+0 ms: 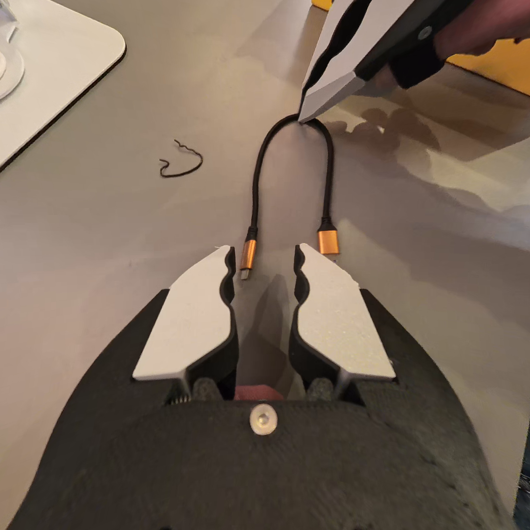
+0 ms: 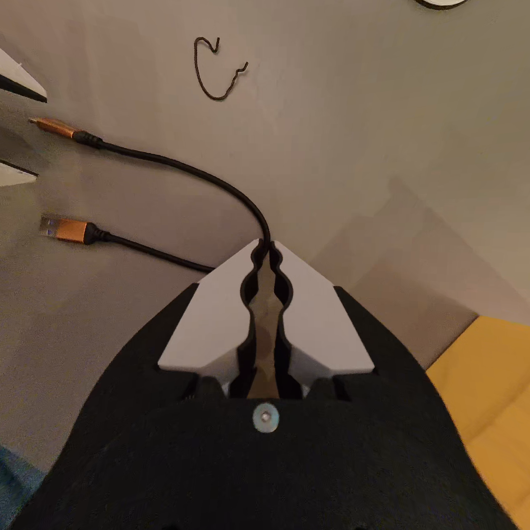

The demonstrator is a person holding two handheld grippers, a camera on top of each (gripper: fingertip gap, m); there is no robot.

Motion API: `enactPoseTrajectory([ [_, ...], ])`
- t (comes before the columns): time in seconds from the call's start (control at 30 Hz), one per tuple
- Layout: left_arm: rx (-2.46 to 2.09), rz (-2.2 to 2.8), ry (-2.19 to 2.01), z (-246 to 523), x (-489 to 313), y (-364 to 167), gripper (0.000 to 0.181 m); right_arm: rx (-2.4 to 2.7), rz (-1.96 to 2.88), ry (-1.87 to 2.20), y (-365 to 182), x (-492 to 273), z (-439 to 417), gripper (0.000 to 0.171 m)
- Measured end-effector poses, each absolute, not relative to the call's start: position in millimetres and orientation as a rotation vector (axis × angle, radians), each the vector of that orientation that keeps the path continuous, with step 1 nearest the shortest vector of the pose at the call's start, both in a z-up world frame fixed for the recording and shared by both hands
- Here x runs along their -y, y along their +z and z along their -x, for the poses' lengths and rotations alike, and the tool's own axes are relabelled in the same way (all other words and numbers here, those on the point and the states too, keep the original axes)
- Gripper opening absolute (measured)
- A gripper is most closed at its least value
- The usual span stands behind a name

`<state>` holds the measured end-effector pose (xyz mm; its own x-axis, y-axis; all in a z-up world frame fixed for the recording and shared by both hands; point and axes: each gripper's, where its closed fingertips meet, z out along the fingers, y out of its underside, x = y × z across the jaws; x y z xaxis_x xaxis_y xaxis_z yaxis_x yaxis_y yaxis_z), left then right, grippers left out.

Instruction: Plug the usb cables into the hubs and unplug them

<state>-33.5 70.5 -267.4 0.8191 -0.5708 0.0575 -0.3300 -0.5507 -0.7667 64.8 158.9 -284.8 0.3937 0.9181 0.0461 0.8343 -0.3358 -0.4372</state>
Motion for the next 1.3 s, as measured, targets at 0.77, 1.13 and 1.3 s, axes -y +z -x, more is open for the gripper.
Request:
enactPoseTrajectory([
  [0.77,-0.542,2.116,-0.423,42.9,-82.6,-251.4,0.037,1.113,1.876,0.321,-16.4,-158.1,-203.3,0.0],
  [1.13,-0.669,2.112,-0.353,15.2,-95.1,-248.3,0.04,0.842,2.044,0.35,-66.9,-147.1,-326.3,0.001],
  [1.3,-0.67,2.12,-0.316,19.5,-106.3,-244.3,0.041,0.709,2.159,0.303,-129.5,-159.5,-367.6,0.0],
])
